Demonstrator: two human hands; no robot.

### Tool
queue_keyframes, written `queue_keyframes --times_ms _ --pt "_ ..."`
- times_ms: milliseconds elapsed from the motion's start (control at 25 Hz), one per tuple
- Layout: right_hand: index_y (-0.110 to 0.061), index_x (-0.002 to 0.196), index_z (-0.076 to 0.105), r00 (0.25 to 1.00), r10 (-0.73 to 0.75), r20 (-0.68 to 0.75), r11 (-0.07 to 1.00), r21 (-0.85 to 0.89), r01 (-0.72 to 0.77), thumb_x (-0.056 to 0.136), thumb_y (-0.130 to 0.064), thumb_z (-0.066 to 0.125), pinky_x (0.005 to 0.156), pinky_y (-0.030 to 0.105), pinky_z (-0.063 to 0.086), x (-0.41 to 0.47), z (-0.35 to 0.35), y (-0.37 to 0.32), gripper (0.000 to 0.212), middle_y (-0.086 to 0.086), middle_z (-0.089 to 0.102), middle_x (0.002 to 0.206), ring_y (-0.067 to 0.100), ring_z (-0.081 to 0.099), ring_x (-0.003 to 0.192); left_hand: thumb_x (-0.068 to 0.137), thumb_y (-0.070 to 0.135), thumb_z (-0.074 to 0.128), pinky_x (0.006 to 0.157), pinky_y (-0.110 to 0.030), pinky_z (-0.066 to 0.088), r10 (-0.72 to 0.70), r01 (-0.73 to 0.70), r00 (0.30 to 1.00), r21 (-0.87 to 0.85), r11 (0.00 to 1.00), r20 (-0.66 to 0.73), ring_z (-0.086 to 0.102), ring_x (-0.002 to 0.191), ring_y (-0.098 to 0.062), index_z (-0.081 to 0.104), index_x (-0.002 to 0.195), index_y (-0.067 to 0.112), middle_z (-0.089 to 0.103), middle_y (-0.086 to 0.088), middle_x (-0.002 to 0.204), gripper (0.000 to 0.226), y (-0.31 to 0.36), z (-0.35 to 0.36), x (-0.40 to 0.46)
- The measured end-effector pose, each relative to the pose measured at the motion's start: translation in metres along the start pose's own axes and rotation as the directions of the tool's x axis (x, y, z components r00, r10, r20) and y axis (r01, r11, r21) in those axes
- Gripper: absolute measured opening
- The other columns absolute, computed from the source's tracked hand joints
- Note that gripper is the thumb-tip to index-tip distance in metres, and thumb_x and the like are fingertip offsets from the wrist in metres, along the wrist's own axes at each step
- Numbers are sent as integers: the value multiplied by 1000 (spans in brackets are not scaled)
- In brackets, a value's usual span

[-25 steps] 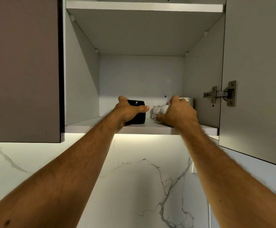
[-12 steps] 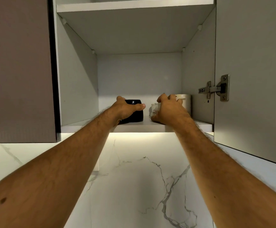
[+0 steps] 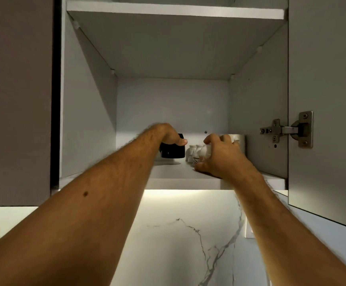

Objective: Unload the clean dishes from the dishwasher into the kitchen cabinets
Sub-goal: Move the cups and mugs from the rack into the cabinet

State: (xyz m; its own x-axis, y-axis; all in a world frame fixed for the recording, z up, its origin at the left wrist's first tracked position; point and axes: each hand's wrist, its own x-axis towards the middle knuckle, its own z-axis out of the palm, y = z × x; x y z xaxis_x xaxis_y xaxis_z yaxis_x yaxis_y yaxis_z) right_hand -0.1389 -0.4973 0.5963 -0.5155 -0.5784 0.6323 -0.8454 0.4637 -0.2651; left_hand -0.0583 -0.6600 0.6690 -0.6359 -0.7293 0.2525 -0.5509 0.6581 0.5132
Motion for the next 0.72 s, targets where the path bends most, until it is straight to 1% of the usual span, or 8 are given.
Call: queue_keyframes --times_ms 120,200,360,560,720 --pt "-27 137 40 1000 18 -1 1000 18 -18 72 -48 81 101 48 46 2 1 0 79 7 38 139 35 38 128 82 50 71 99 -44 50 -8 3 996 58 998 85 61 105 -29 52 127 5 59 -11 121 67 1 12 14" --pt "-28 136 41 1000 20 -5 1000 24 -20 69 -48 83 99 47 49 3 2 0 81 7 39 137 34 42 123 83 53 68 101 -45 48 10 -20 993 78 997 119 60 110 -30 52 129 5 59 -11 126 69 3 17 20" --pt "-27 138 41 1000 15 -10 999 35 -14 70 -47 84 101 47 48 1 2 0 83 7 39 139 32 42 124 83 58 66 101 -41 49 51 -58 993 60 997 109 62 108 -27 53 128 7 61 -10 123 70 -1 23 28" --pt "-27 138 40 1000 3 2 998 57 -3 72 -43 85 102 46 48 -2 -1 0 81 6 37 142 32 44 124 84 61 62 103 -40 46 57 -58 998 159 986 16 58 111 -26 52 129 9 59 -9 124 70 -7 28 35" --pt "-27 137 41 1000 4 8 998 66 -4 71 -43 85 102 46 48 -3 -2 0 80 6 37 142 32 46 122 85 57 63 102 -39 46 49 -46 999 132 990 -15 58 109 -26 54 125 6 57 -8 110 66 -6 33 35"
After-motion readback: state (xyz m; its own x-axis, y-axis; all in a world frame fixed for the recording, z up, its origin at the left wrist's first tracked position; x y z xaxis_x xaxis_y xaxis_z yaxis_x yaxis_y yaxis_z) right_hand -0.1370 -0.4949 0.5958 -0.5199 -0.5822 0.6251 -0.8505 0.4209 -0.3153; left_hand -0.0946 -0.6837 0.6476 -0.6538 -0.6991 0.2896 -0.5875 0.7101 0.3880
